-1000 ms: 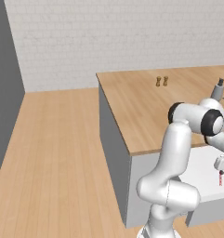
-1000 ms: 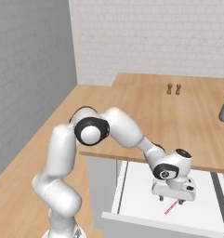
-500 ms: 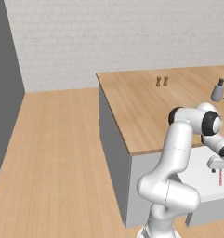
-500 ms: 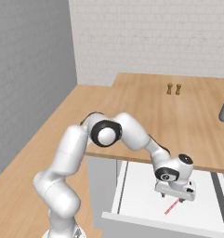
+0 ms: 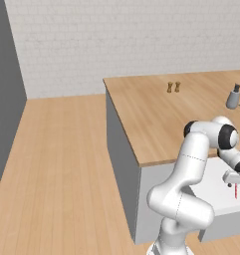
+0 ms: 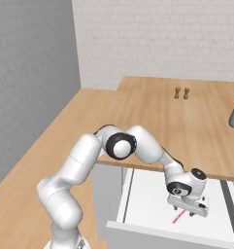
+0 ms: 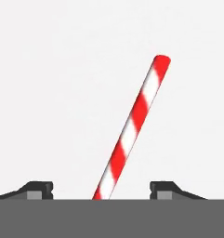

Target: Take a straw from the drawer in front and place it inside the glass cup on the dining counter.

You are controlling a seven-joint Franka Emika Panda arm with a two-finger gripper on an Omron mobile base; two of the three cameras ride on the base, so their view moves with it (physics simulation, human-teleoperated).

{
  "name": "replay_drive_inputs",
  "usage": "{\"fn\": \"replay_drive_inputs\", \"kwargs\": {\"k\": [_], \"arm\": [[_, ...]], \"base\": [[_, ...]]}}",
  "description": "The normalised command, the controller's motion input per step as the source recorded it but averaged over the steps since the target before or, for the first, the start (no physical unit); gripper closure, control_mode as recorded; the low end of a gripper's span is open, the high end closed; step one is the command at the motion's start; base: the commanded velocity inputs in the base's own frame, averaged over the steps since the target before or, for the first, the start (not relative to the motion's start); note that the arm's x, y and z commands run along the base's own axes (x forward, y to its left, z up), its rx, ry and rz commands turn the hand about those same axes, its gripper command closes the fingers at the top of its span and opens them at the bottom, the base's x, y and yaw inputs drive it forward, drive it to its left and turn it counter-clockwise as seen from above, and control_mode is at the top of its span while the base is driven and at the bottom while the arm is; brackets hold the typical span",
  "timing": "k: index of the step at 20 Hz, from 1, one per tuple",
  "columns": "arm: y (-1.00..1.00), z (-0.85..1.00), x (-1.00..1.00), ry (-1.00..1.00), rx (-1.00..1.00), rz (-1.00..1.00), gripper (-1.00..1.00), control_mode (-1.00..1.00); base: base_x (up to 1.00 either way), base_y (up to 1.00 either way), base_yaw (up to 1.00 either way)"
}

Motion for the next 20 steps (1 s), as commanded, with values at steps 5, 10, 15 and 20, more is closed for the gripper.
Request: {"fn": "replay_drive_inputs", "kwargs": {"k": [5,10,15,20], "arm": [[0.0,-0.49,0.0,0.0,0.0,-0.11,1.0,-1.0],[0.0,-0.55,-0.18,0.0,-0.03,-0.1,1.0,-1.0],[0.0,-0.28,-0.49,0.0,-0.04,-0.13,1.0,-1.0],[0.0,0.43,-0.45,-0.04,0.0,-0.09,1.0,-1.0]], "base": [[0.0,0.0,0.0],[0.0,0.0,0.0],[0.0,0.0,0.0],[0.0,0.0,0.0]]}}
